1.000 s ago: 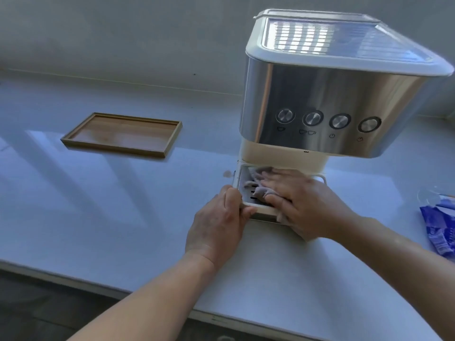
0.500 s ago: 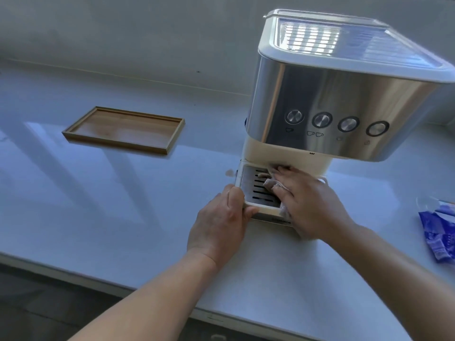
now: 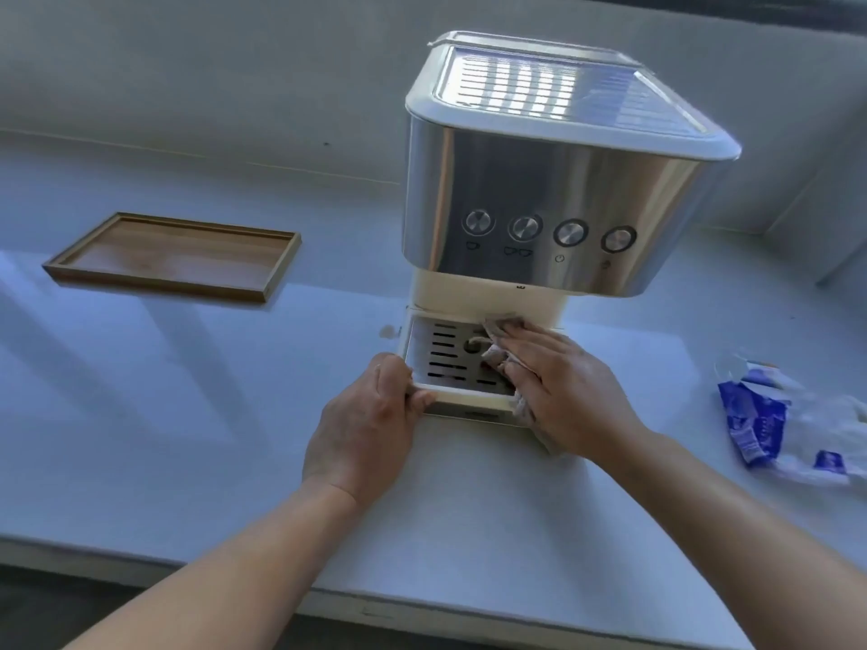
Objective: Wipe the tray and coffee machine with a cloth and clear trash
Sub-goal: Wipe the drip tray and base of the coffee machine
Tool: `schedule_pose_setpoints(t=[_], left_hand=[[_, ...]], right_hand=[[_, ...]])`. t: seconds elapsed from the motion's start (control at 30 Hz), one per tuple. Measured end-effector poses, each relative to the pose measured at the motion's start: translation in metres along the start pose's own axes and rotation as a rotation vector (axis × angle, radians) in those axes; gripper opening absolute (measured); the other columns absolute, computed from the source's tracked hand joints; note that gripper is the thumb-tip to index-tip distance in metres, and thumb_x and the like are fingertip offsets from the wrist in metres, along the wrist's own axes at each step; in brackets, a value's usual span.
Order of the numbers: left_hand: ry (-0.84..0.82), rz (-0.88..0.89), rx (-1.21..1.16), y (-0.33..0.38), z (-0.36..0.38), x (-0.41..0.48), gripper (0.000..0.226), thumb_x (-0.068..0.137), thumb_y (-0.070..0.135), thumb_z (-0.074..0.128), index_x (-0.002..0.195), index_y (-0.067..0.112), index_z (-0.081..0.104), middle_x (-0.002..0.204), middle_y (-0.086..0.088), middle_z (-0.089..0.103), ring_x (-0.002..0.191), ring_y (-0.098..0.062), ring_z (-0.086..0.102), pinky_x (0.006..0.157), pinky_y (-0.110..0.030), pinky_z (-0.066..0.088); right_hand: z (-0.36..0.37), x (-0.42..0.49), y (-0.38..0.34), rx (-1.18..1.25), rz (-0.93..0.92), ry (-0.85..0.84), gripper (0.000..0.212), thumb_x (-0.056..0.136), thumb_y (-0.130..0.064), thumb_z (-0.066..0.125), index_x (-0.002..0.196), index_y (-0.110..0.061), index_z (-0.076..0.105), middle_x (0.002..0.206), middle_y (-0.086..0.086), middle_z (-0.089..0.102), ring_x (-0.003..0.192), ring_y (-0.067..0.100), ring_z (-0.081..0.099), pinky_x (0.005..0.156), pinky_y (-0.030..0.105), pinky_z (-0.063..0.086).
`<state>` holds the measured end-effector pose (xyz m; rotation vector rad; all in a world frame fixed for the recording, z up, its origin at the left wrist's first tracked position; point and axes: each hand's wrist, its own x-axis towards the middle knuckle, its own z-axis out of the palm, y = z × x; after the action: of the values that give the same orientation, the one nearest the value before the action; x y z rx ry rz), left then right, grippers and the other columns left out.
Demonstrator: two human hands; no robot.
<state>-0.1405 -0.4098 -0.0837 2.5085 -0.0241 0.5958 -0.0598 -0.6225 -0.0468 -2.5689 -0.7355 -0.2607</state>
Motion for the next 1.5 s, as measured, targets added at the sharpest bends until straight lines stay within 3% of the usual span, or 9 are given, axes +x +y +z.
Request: schedule_pose_setpoints(t=[0.2,0.43,0.53,0.73,1.07,1.17,1.27,1.37,1.5], left_hand=[[-0.011,-0.026,-0.003,-0.003,0.003,-0.002,0.024,0.096,0.043,0.045,0.089,0.021,0.037,0.084,0.006,0.055,0.060,-0.029,0.050,0.050,-0.040,0.047],[-0.002,-0.014,0.010,-0.001,0.000,-0.001,0.027,0.097,0.043,0.047,0.087,0.021,0.036,0.080,0.004,0.053,0.058,-0.027,0.047,0.047,-0.037,0.043],[-0.002,-0.018,0.008,-0.001,-0.002,-0.002,0.029,0.096,0.048,0.047,0.086,0.023,0.036,0.080,0.005,0.054,0.058,-0.027,0.048,0.047,-0.038,0.044],[0.003,-0.041,-0.026,-0.003,-0.002,-0.002,0.021,0.096,0.041,0.045,0.087,0.025,0.036,0.075,0.007,0.050,0.058,-0.025,0.046,0.048,-0.036,0.043],[-0.037,-0.118,-0.131,-0.003,-0.007,-0.001,0.010,0.094,0.031,0.044,0.086,0.027,0.039,0.086,0.006,0.056,0.071,-0.026,0.052,0.060,-0.046,0.046],[-0.019,-0.126,-0.181,-0.005,-0.006,0.000,0.006,0.091,0.031,0.044,0.091,0.026,0.046,0.085,0.007,0.058,0.073,-0.025,0.055,0.062,-0.043,0.046],[-0.005,-0.151,-0.218,-0.004,-0.006,0.000,0.011,0.079,0.034,0.043,0.088,0.029,0.042,0.076,0.010,0.054,0.067,-0.018,0.049,0.057,-0.037,0.042],[0.052,-0.209,-0.343,-0.005,-0.009,0.000,0.029,0.070,0.032,0.039,0.099,0.033,0.042,0.088,0.013,0.056,0.079,-0.017,0.056,0.065,-0.035,0.045],[0.162,-0.073,-0.368,-0.006,-0.011,-0.002,0.045,0.077,0.029,0.046,0.121,0.020,0.053,0.124,0.002,0.049,0.114,-0.018,0.053,0.085,-0.041,0.051]], right_hand=[[-0.001,-0.008,-0.001,0.041,-0.055,-0.089,0.041,0.099,-0.037,0.049,0.140,-0.035,0.050,0.147,-0.020,0.044,0.140,-0.002,0.031,0.113,0.023,0.031],[0.018,-0.004,-0.032,-0.045,0.114,0.163,0.028,0.093,-0.013,0.054,0.117,-0.017,0.069,0.131,-0.004,0.063,0.127,0.013,0.050,0.102,0.018,0.030],[0.027,0.000,-0.057,0.022,-0.059,0.006,0.031,0.098,-0.025,0.050,0.126,-0.022,0.063,0.134,-0.004,0.060,0.125,0.014,0.050,0.105,0.024,0.031],[0.001,0.023,-0.025,-0.003,0.102,-0.054,0.027,0.098,-0.025,0.046,0.120,-0.028,0.061,0.109,-0.008,0.070,0.093,0.015,0.066,0.086,0.035,0.052],[0.035,0.052,-0.082,0.050,-0.211,-0.131,0.030,0.097,-0.017,0.051,0.124,-0.013,0.063,0.141,-0.002,0.055,0.131,0.014,0.047,0.108,0.023,0.031],[0.017,0.046,-0.074,0.415,-0.060,-0.195,0.029,0.095,-0.041,0.053,0.121,-0.033,0.064,0.127,-0.021,0.062,0.117,-0.002,0.055,0.096,0.017,0.041],[0.002,0.007,-0.039,0.514,0.178,0.114,0.028,0.095,-0.048,0.043,0.105,-0.033,0.065,0.099,-0.022,0.067,0.101,0.008,0.061,0.084,0.026,0.051],[0.014,-0.025,-0.013,0.070,0.268,0.290,0.033,0.101,-0.039,0.041,0.123,-0.025,0.062,0.133,-0.012,0.057,0.127,0.018,0.044,0.100,0.029,0.039],[0.041,-0.028,-0.010,0.196,0.488,0.226,0.052,0.101,-0.037,0.037,0.151,-0.026,0.026,0.162,-0.013,0.012,0.146,0.007,0.015,0.108,0.028,0.024]])
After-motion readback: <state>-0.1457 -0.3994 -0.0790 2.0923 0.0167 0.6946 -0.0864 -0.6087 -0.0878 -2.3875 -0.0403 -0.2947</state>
